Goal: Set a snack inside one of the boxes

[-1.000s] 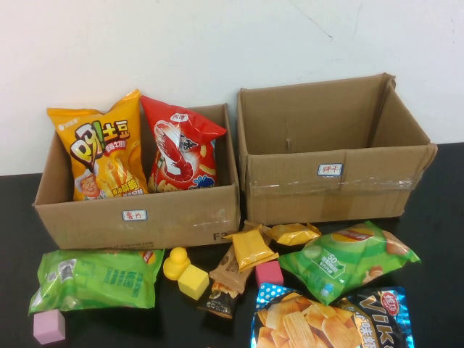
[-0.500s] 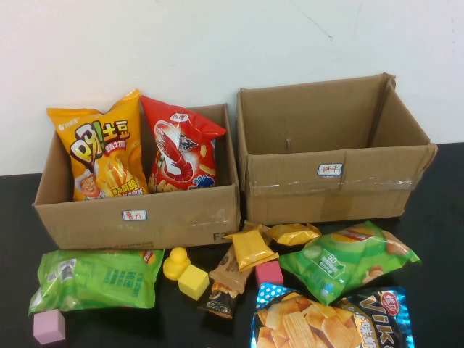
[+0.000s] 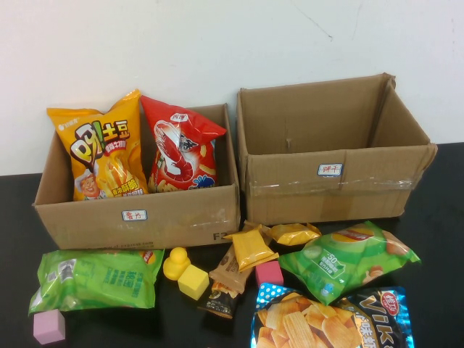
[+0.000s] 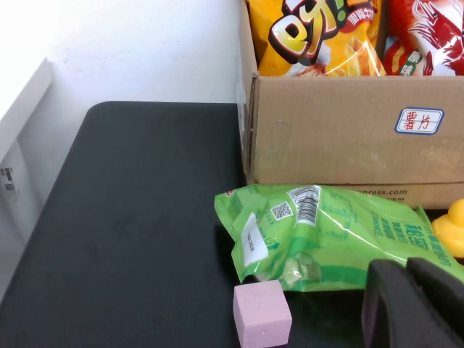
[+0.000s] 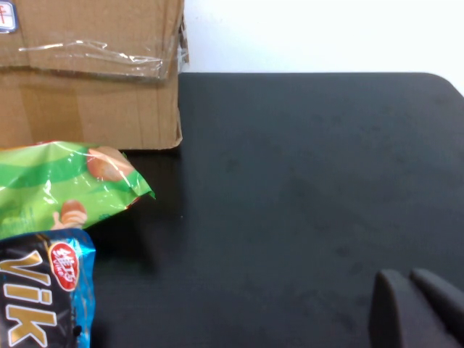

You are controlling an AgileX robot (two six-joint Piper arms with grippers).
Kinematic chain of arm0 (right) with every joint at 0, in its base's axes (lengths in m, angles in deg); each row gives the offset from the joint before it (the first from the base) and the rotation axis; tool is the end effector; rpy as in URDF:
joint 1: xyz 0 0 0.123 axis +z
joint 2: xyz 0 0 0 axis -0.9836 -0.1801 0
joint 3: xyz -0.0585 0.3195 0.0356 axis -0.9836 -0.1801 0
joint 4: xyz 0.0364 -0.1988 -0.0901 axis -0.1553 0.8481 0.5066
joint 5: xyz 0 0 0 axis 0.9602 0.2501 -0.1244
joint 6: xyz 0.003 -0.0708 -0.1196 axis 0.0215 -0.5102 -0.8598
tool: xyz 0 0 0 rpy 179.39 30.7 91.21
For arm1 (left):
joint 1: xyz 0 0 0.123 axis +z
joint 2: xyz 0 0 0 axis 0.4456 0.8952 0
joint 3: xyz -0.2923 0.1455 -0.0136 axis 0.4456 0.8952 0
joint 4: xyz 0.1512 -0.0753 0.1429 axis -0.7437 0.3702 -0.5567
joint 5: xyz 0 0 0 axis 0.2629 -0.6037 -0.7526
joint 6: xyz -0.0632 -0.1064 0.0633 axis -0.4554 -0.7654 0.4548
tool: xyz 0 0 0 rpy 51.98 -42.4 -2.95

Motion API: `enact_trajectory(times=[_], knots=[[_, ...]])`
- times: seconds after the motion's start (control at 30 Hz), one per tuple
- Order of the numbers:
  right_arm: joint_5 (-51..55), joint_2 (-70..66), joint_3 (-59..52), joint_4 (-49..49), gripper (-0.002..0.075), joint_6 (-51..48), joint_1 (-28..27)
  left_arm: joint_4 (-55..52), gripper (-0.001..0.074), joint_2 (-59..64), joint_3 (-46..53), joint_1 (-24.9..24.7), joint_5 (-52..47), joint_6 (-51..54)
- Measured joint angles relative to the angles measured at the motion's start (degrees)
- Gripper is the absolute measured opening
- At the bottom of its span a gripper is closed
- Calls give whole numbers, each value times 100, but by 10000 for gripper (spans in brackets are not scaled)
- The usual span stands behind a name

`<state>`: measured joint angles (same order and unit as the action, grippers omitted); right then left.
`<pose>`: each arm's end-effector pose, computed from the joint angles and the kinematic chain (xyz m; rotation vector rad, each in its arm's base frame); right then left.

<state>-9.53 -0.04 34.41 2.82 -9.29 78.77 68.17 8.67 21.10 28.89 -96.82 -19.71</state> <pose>0.0264 -0.0095 0.1612 -0.0148 1.8434 -0.1273 0.0276 -0.0013 0.1649 -0.1190 1.8142 -0.0585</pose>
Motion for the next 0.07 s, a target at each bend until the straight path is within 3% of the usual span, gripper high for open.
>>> enact_trajectory(times=[0.07], knots=[[0,0,0,0,-1,0,0,0,-2,0,0,0,0,0]])
